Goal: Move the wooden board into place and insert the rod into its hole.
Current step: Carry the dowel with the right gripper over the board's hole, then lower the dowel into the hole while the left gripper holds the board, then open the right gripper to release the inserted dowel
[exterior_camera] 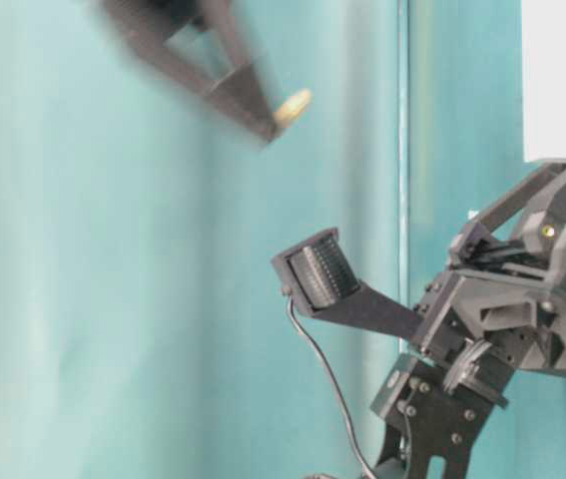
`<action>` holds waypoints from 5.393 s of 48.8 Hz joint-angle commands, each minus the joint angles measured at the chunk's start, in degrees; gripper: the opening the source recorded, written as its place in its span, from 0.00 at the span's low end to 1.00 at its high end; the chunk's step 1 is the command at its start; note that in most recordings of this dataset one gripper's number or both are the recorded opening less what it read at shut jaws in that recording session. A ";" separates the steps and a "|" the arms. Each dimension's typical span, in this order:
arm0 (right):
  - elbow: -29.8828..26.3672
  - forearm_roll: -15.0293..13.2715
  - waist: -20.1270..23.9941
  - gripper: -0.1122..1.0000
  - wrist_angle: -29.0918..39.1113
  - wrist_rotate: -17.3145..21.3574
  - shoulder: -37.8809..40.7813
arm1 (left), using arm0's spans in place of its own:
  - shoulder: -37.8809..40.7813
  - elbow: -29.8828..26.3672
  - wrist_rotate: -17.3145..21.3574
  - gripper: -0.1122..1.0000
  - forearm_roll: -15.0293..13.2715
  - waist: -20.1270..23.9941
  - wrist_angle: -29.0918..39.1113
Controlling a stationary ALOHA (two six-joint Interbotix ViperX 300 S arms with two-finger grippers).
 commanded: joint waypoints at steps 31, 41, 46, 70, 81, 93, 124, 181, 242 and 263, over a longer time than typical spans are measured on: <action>12.92 -1.41 -10.28 0.18 -32.78 -0.97 3.08 | -1.05 -3.52 -0.35 0.62 -0.18 -0.79 4.48; 13.36 -1.41 -10.28 0.18 -37.79 -1.05 6.68 | -1.14 -3.60 -0.35 0.29 -0.26 -0.79 4.48; 14.24 -1.23 -10.28 0.18 -40.34 -2.02 8.53 | -1.05 -3.69 -0.35 0.29 -0.26 -0.79 5.19; 13.97 -0.18 -10.72 0.18 -48.52 -6.50 19.42 | -1.05 -3.69 -0.44 0.29 -0.26 -0.70 7.03; 13.45 -0.18 -10.72 0.18 -48.43 -6.59 20.83 | -0.97 -3.69 -0.44 0.29 -0.26 -0.70 6.94; 13.18 -0.18 -10.72 0.18 -47.64 -6.59 21.97 | -0.97 -3.60 -0.44 0.29 -0.26 -0.79 7.03; 12.13 -0.18 -11.34 0.18 -45.79 -7.91 23.64 | -0.79 -3.69 -0.44 0.29 -0.26 -0.70 7.03; 14.33 -0.44 -11.25 0.18 -34.01 -7.21 19.16 | -0.70 -3.69 -0.44 0.29 -0.26 -0.62 7.03; 2.55 -1.76 -2.72 0.18 12.22 -7.12 15.12 | -1.14 -3.52 -0.35 0.29 -0.26 -0.53 7.03; 1.58 -0.35 -2.72 0.28 12.22 -6.68 13.62 | -1.41 -3.43 -0.35 0.29 -0.26 -0.53 7.12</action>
